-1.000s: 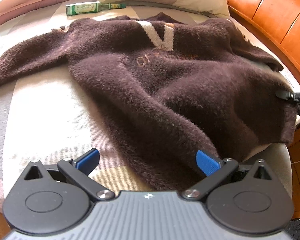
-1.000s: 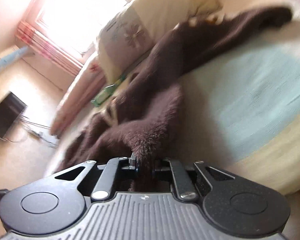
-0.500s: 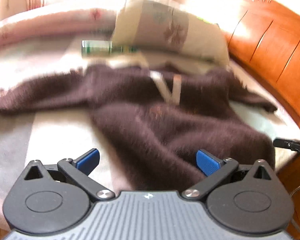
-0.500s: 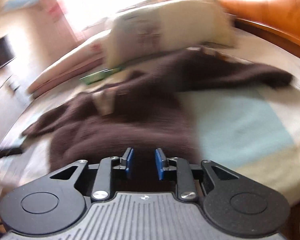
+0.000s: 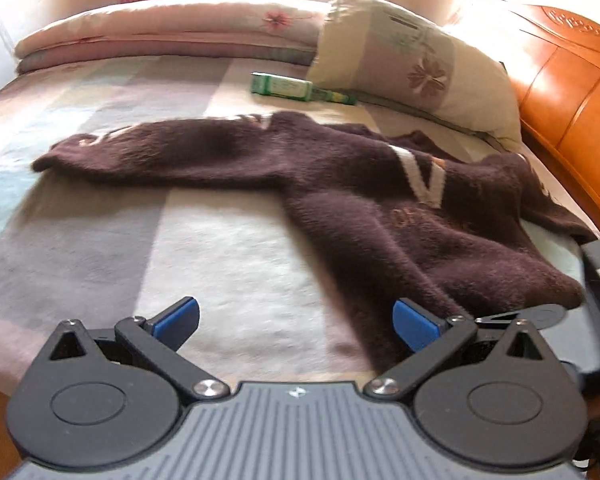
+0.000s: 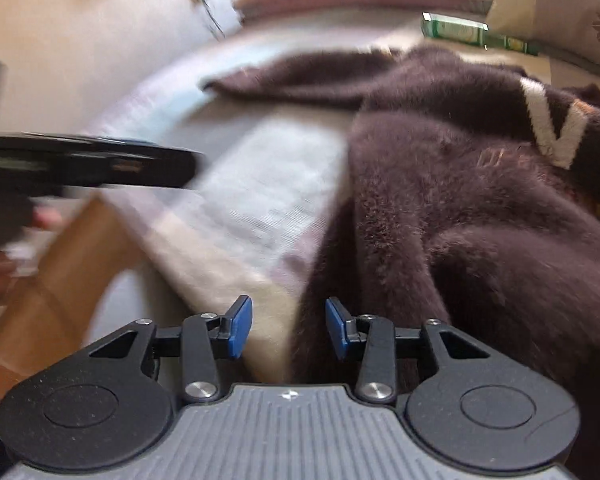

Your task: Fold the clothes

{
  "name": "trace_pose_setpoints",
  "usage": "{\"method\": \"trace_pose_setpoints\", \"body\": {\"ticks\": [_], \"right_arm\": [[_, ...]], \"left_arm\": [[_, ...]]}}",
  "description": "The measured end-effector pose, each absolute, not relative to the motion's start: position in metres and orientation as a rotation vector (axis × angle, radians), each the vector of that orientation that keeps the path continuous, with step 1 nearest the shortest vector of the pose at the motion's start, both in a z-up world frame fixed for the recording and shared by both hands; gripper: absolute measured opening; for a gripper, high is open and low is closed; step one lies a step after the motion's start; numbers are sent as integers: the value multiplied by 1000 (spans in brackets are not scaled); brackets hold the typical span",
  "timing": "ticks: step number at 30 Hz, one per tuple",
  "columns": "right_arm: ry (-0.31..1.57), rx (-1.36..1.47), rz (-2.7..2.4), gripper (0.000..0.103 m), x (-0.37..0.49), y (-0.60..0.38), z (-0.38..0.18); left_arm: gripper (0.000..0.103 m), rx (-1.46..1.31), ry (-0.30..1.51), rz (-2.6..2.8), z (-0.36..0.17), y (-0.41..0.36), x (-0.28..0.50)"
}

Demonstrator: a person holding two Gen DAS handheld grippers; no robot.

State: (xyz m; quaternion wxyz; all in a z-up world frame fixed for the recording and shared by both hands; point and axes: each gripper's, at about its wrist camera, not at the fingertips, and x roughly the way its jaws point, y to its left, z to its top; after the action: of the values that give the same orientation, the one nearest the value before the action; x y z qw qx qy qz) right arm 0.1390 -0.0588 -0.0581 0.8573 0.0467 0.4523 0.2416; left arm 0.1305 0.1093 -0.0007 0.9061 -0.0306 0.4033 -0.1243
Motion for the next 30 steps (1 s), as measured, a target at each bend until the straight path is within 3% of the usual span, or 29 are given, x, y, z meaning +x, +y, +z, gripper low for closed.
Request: {"method": "trace_pose_setpoints", "body": {"ticks": [4,9,10,12,13,20,23,24,25,30], "right_arm": [[973,21,424,47,147,-41,-73],[880,-308,376,45,126,-4,-83],[866,-339,367,41,122,-1,-84],[895,-298,335,18,127,-5,-78],[910,-277,318,14,130,-8,-74],[994,237,518,11,151,-37,-52],[995,304,595,9,155,-20,-46],[1000,338,633,2,157,-13,-46],[1001,375,679,1,159,-7,-46],[1021,264,700,6,158,28,-51]], "left_arm": [[102,-102,833,-234,-6,129,127],[102,-132,809,-247,-10,143,126],[102,-133,808,-251,-9,145,125],[102,-123,801,-259,-7,150,123],[102,-117,797,-263,-5,152,122],[102,-43,757,-286,9,167,114],[102,-46,751,-273,14,173,114],[102,-51,752,-268,15,175,115],[102,-55,754,-262,16,177,115],[102,-49,787,-251,12,176,118]]}}
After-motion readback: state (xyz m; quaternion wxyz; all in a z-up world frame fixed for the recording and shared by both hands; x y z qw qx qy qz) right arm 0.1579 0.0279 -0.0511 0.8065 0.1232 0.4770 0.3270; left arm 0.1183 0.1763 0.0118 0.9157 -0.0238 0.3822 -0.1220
